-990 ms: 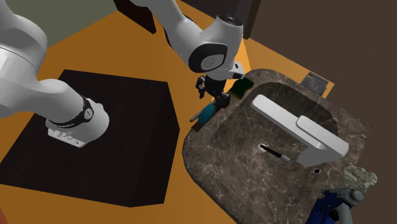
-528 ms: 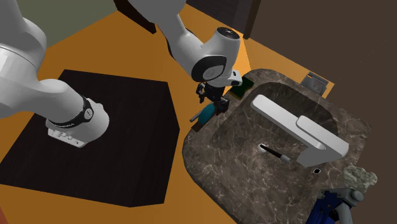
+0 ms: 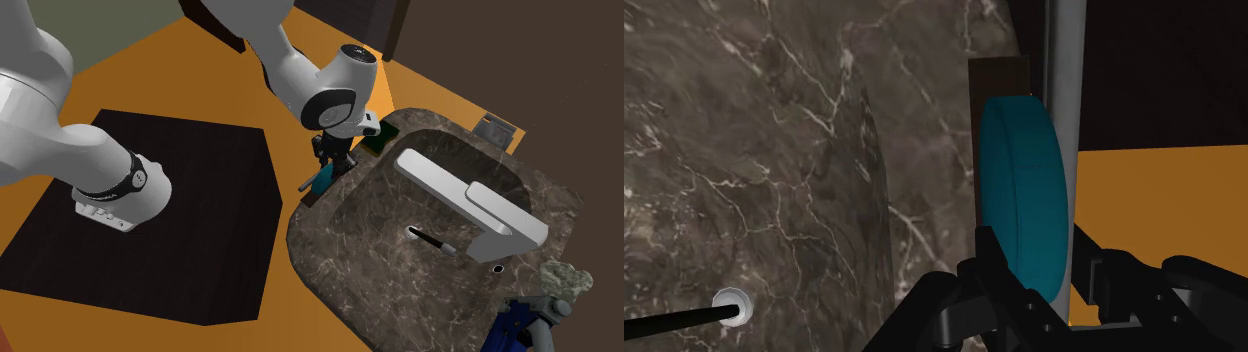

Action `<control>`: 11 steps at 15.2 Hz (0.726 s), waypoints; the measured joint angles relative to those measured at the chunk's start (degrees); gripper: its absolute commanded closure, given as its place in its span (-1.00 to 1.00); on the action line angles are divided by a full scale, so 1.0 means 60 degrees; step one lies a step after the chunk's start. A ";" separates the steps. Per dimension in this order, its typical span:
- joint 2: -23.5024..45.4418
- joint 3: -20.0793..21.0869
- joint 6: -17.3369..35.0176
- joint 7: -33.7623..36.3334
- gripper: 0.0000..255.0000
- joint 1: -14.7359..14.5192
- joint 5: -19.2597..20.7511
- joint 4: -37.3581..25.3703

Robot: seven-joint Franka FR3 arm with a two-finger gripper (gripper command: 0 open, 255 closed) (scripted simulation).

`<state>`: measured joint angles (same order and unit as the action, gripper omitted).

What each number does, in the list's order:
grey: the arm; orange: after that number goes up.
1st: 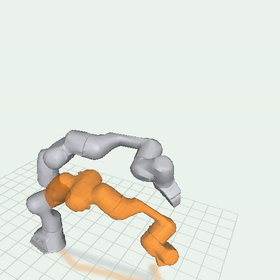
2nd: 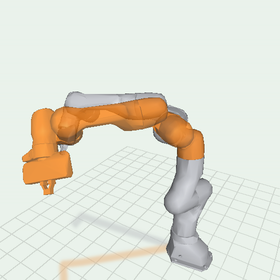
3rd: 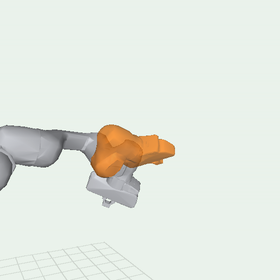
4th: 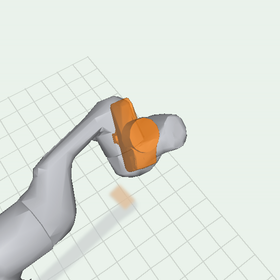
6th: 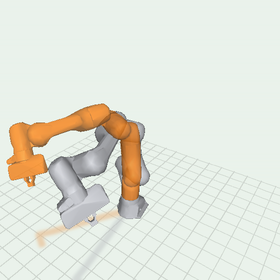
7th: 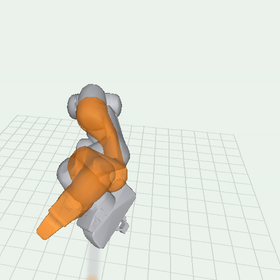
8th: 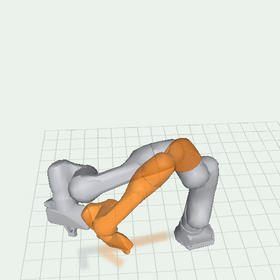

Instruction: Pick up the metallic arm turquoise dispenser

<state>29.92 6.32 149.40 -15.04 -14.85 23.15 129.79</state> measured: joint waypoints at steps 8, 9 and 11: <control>-0.0520 0.0155 -0.0333 -0.0198 1.00 0.0126 -0.0199 0.0172; -0.0622 0.0193 -0.0426 -0.0243 1.00 0.0148 -0.0252 0.0178; -0.0895 0.0277 -0.0616 -0.0344 1.00 0.0201 -0.0370 0.0255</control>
<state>24.55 7.98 145.70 -17.10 -13.64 20.93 131.32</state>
